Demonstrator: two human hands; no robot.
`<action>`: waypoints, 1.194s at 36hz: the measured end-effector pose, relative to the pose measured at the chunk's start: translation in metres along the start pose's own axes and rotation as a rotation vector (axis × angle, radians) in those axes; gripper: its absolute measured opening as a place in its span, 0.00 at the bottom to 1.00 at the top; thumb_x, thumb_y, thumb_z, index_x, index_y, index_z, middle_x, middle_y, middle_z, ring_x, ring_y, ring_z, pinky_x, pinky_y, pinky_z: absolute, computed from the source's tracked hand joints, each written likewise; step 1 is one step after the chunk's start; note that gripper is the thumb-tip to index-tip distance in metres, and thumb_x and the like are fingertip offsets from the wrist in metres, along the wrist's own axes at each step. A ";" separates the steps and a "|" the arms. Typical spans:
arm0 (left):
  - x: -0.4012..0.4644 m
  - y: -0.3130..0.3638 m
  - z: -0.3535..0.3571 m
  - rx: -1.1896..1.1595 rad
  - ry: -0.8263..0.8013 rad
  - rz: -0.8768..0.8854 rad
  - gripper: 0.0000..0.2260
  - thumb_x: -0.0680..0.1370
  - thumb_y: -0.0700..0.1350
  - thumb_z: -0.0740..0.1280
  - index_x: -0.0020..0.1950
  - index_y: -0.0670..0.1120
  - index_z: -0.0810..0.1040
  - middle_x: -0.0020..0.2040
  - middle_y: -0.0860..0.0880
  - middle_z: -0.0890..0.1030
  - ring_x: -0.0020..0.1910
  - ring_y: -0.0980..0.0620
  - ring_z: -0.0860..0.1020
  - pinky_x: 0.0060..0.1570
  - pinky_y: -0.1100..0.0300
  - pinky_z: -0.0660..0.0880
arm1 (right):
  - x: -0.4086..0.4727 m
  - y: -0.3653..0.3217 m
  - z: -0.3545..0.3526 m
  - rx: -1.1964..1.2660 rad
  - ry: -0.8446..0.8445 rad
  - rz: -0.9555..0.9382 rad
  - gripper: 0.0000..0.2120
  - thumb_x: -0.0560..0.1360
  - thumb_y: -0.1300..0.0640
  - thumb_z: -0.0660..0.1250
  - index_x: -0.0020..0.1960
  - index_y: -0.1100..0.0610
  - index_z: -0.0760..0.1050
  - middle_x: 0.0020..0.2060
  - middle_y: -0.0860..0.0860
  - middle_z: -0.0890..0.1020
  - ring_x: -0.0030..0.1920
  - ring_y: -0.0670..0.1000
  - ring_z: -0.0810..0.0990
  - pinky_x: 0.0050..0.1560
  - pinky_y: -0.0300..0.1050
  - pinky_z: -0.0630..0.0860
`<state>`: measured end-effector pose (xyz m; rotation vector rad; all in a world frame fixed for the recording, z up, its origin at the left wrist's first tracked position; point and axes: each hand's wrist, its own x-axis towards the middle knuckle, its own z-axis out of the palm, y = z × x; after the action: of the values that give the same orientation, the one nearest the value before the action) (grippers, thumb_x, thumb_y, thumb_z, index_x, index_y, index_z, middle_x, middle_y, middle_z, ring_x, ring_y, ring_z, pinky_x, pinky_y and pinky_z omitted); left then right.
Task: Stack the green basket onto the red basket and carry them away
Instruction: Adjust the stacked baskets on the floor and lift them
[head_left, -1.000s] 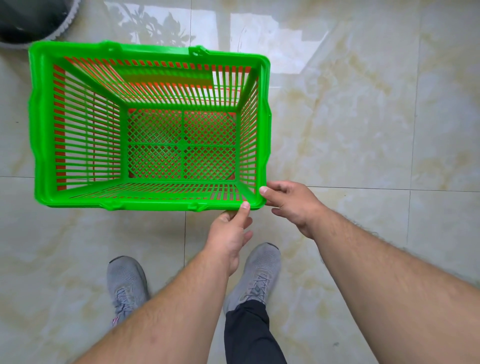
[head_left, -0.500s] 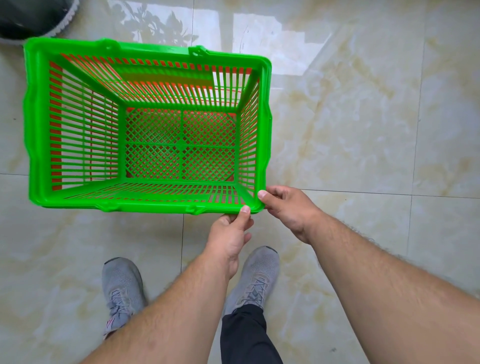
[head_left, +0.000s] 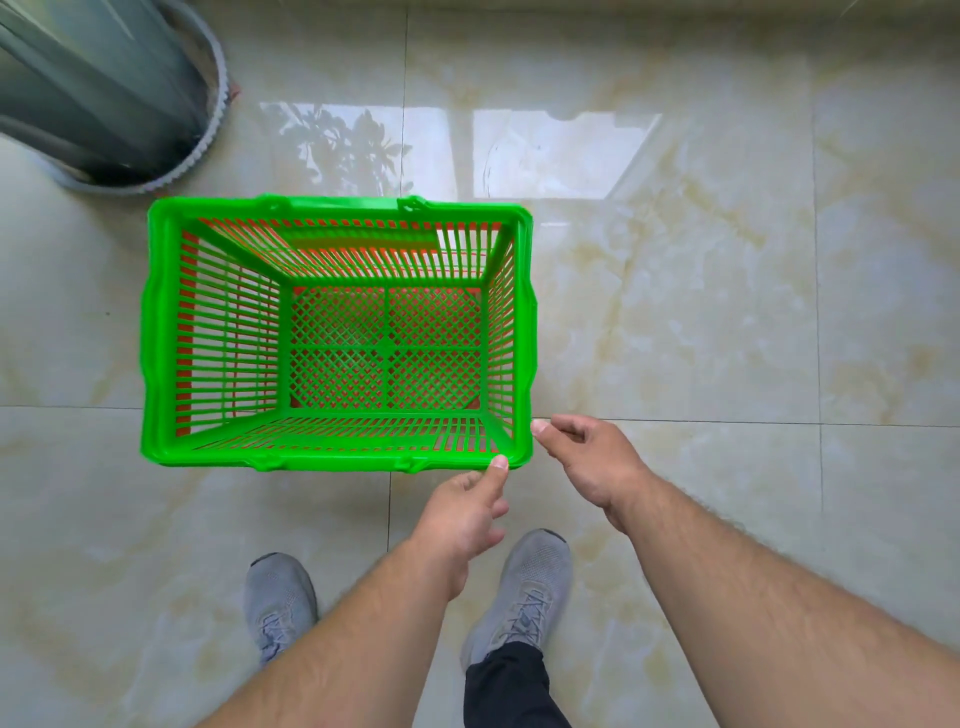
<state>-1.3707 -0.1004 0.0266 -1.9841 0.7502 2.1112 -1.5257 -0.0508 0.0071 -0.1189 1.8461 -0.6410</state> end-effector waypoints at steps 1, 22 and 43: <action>-0.010 0.005 -0.002 0.035 -0.003 -0.001 0.12 0.83 0.58 0.66 0.52 0.50 0.77 0.56 0.51 0.81 0.56 0.54 0.81 0.51 0.55 0.79 | -0.006 -0.006 -0.004 0.004 0.016 -0.012 0.24 0.76 0.46 0.72 0.66 0.59 0.78 0.57 0.51 0.85 0.57 0.47 0.82 0.58 0.40 0.75; -0.078 0.137 -0.017 0.400 0.133 0.419 0.16 0.84 0.58 0.64 0.47 0.47 0.81 0.49 0.45 0.86 0.46 0.47 0.81 0.54 0.41 0.82 | -0.071 -0.105 -0.039 0.140 0.104 -0.135 0.11 0.78 0.43 0.69 0.47 0.49 0.82 0.44 0.43 0.84 0.54 0.46 0.84 0.47 0.39 0.74; -0.087 0.237 -0.070 0.744 0.080 0.619 0.15 0.84 0.52 0.66 0.62 0.43 0.82 0.51 0.49 0.83 0.47 0.53 0.80 0.42 0.64 0.70 | -0.079 -0.155 0.000 0.264 0.272 -0.056 0.18 0.77 0.40 0.67 0.39 0.54 0.79 0.46 0.52 0.87 0.54 0.55 0.84 0.59 0.58 0.79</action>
<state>-1.4014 -0.3169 0.1707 -1.5246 2.0063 1.5805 -1.5308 -0.1522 0.1490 0.0963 2.0022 -0.9721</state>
